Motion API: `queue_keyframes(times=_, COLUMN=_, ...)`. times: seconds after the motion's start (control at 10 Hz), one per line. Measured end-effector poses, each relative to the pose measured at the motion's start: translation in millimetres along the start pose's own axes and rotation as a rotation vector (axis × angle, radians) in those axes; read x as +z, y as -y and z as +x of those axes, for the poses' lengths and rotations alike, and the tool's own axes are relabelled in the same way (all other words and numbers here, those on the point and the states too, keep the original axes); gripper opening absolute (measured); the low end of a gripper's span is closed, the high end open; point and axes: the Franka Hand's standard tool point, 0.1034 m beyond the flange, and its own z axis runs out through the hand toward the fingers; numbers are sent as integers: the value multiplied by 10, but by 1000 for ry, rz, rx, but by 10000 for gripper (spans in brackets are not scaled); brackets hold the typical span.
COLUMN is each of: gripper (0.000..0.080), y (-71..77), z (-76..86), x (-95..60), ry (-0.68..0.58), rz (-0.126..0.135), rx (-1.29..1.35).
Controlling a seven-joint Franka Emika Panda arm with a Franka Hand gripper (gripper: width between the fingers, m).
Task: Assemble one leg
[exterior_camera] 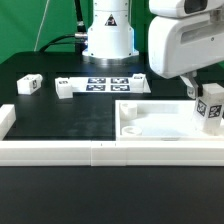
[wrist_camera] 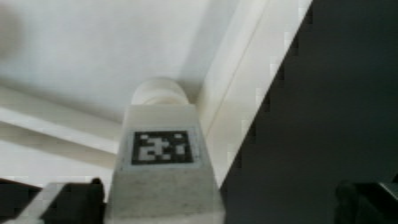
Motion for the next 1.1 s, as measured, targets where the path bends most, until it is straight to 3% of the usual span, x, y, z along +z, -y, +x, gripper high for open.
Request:
queue_keyframes(times=0.4, gripper=648, y=-78, z=51, x=6, ry=-34, rz=-13, rx=-40)
queue_keyframes(times=0.6, gripper=610, y=-74, z=52, x=18, ry=-40, rz=-14, rx=-41)
queue_keyframes(times=0.8, gripper=333, y=-75, z=53, x=18, ry=-41, rz=-14, rx=-41)
queue_keyframes(times=1.1, gripper=298, y=-84, z=54, x=15, ry=-42, rz=-15, rx=-40)
